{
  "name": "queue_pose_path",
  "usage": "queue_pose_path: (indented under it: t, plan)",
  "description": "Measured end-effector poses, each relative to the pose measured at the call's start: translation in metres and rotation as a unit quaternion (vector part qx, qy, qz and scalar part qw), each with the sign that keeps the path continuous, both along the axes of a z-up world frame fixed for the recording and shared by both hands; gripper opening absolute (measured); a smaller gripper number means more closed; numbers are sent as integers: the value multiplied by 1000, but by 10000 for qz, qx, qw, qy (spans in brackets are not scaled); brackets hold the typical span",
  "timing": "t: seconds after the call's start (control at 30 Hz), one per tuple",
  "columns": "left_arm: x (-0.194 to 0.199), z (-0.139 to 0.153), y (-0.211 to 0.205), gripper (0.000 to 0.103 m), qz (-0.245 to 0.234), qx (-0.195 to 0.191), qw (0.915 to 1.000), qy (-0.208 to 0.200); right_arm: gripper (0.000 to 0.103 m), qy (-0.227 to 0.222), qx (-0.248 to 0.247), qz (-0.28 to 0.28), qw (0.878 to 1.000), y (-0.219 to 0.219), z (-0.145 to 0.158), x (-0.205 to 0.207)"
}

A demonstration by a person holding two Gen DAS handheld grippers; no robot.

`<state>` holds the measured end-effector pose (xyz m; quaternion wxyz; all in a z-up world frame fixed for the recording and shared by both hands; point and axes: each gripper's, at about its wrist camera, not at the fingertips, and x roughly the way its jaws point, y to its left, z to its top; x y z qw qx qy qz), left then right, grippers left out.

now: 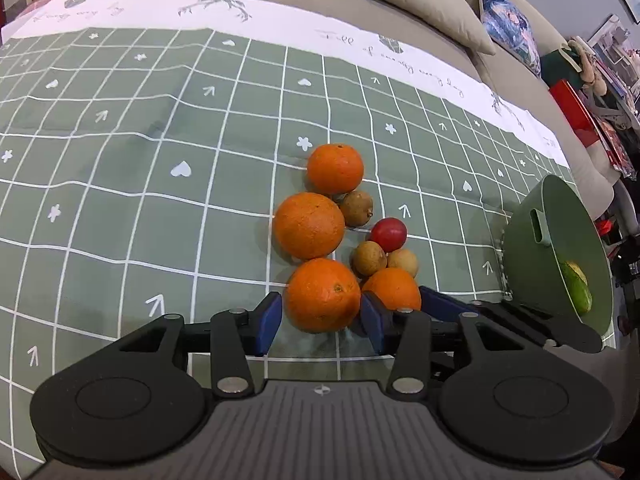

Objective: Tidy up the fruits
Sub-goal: 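Grasp an orange with the left gripper while the right gripper grasps another orange, then carry both oranges into the colander and open both grippers to release them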

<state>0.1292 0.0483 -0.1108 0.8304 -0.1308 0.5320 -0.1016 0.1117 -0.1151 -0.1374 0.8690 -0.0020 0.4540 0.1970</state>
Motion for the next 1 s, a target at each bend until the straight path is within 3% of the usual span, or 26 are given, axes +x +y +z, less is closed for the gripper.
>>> queue_pose_path:
  t: [0.6,0.8,1.0]
  plan:
    - [6,-10,-19,48,39,315,9994,129,33,141,-271,-154,9994,-24,6,-18]
    - [-2,5,-23,47,-24,342,9994,28,33,85,-283,-118,9995,-26,18,-25]
    - [-18,29,-33,47,-154,608,9980,-4,33,41,-229,-142,9996,-34,36,-39]
